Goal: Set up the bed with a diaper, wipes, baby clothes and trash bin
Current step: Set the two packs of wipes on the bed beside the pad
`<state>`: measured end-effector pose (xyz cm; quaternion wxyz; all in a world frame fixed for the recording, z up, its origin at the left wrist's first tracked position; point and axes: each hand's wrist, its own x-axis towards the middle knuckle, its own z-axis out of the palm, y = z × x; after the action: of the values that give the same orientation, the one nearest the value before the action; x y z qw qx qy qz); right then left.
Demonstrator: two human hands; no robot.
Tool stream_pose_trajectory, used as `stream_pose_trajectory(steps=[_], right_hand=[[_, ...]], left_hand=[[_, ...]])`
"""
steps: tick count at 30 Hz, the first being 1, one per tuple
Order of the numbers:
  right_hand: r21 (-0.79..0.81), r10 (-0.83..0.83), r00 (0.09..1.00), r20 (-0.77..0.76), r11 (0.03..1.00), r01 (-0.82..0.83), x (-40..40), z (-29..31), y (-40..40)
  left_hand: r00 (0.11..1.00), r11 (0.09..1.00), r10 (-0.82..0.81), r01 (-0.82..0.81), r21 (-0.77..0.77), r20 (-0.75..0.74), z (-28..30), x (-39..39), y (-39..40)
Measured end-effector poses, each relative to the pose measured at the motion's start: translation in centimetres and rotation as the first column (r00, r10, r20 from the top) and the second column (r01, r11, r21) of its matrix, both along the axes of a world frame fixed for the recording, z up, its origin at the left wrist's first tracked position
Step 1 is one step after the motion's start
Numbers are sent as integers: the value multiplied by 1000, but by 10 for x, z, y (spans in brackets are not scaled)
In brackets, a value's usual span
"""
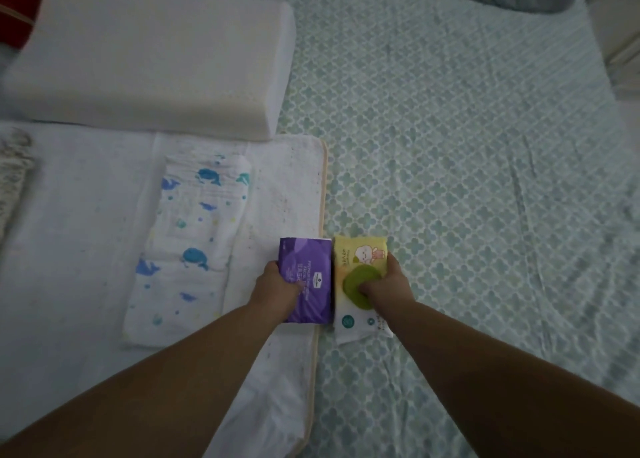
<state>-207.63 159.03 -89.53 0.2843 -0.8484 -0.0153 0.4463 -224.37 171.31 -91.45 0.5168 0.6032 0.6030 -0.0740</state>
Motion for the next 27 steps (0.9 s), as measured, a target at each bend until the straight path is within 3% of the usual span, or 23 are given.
stream_pose_trajectory(steps=[10, 17, 27], right_hand=[[-107, 175, 977, 123, 981, -162, -7, 1, -2], [-100, 183, 973, 139, 980, -170, 2, 14, -7], [29, 173, 960, 220, 982, -184, 14, 100, -10]], left_hand=[[998, 999, 4, -2, 37, -63, -5, 4, -5], [996, 999, 50, -49, 11, -72, 6, 2, 0], [997, 996, -16, 22, 85, -74, 93, 6, 16]])
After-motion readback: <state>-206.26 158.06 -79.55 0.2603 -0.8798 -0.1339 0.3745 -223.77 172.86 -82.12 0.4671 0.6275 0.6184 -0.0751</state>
